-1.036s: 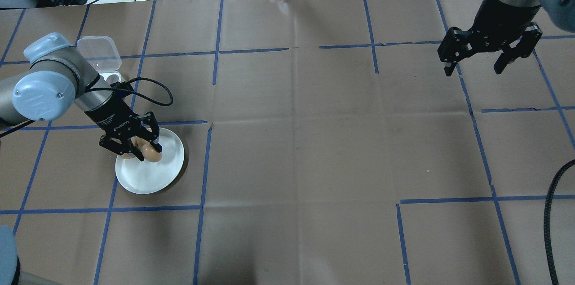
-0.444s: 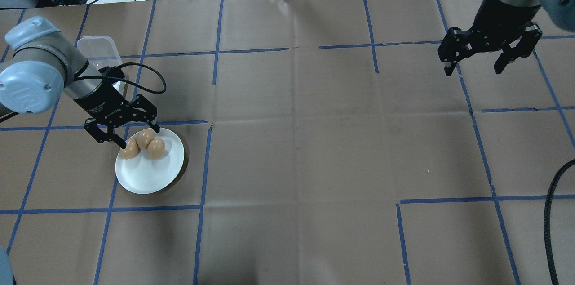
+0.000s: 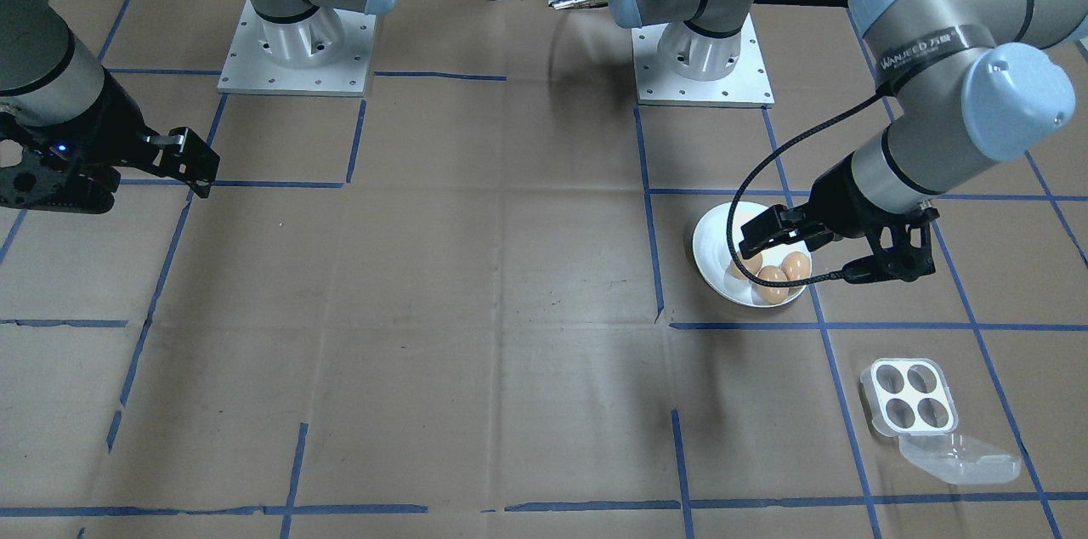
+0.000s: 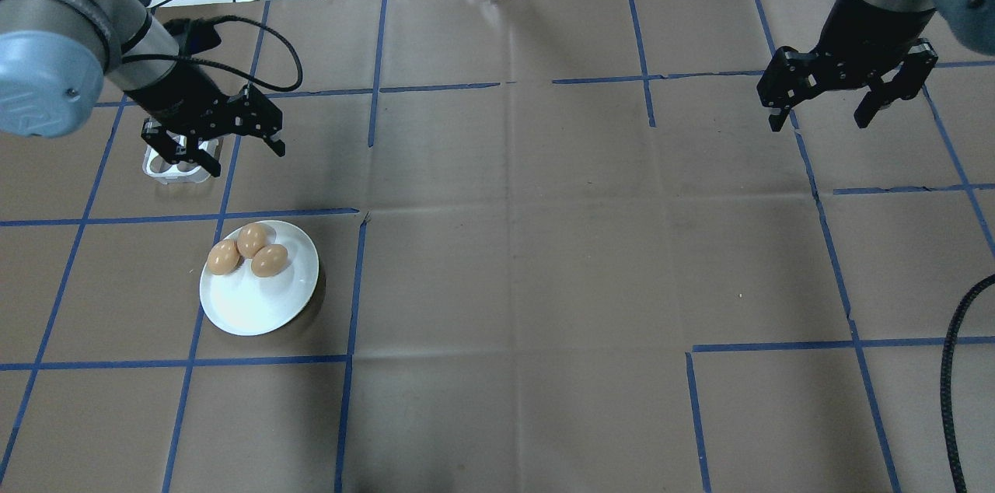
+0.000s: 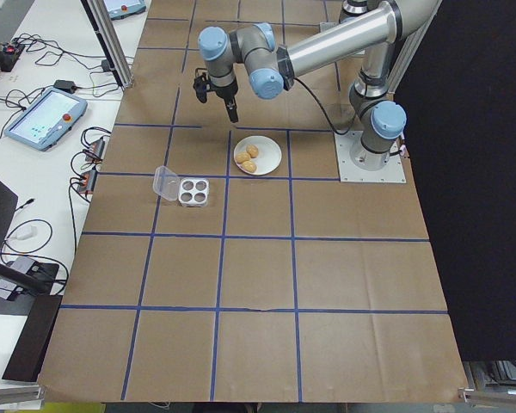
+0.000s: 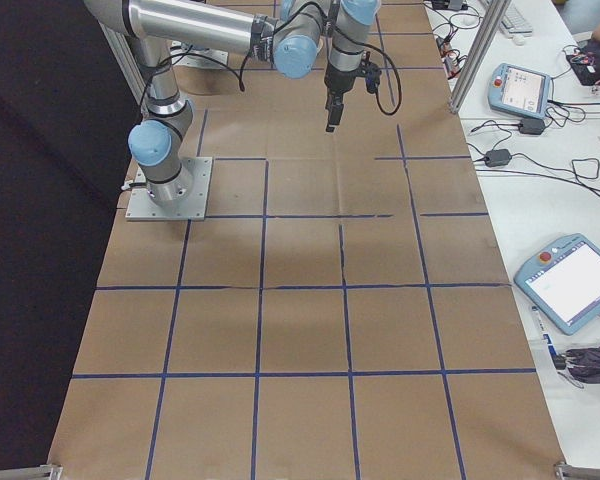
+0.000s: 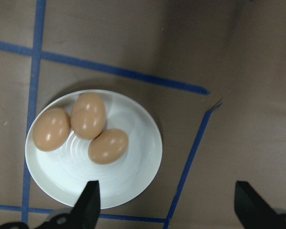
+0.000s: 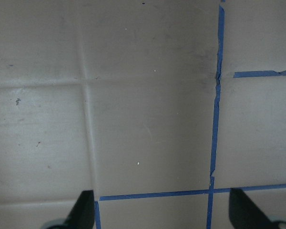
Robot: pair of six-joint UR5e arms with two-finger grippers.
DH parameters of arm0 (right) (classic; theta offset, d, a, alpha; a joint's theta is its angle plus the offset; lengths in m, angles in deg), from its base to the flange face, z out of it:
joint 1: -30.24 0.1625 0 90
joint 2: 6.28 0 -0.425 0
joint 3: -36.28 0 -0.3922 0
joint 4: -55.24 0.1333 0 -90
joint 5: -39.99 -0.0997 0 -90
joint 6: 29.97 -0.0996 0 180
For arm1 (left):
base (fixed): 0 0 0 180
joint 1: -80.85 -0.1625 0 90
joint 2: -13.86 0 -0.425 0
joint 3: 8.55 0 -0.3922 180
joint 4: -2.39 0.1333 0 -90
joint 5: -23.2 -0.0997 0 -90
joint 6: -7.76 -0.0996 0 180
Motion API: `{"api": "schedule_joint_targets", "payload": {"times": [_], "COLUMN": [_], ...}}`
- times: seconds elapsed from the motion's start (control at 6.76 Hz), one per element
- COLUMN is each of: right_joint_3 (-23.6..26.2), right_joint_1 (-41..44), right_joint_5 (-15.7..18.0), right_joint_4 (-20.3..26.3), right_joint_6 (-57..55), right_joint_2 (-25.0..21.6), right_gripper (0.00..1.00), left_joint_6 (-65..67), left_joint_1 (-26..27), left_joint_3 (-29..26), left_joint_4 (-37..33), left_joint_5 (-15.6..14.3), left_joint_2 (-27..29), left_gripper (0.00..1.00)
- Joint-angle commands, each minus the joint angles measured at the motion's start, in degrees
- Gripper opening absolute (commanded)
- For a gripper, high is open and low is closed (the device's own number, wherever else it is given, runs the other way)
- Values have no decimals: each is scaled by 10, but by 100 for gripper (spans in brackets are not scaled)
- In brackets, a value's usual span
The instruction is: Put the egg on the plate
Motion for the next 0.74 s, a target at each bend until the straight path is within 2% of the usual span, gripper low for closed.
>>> {"api": "schedule_joint_targets", "payload": {"times": [0.0, 0.15, 0.3, 0.59], "right_joint_3": [0, 0, 0, 0], "right_joint_1": [0, 0, 0, 0], "right_joint_5": [0, 0, 0, 0], "right_joint_4": [0, 0, 0, 0], "right_joint_6": [0, 0, 0, 0], "right_joint_2": [0, 0, 0, 0], "right_gripper": [100, 100, 100, 100], "left_joint_6": [1, 9, 23, 41], "left_joint_1": [64, 103, 117, 118], "left_joint_3": [-75, -78, -79, -61], "left_joint_4": [-3, 5, 8, 10], "left_joint_5": [-46, -58, -58, -58], "left_joint_2": [-2, -2, -11, -31], "left_gripper": [100, 100, 100, 100]}}
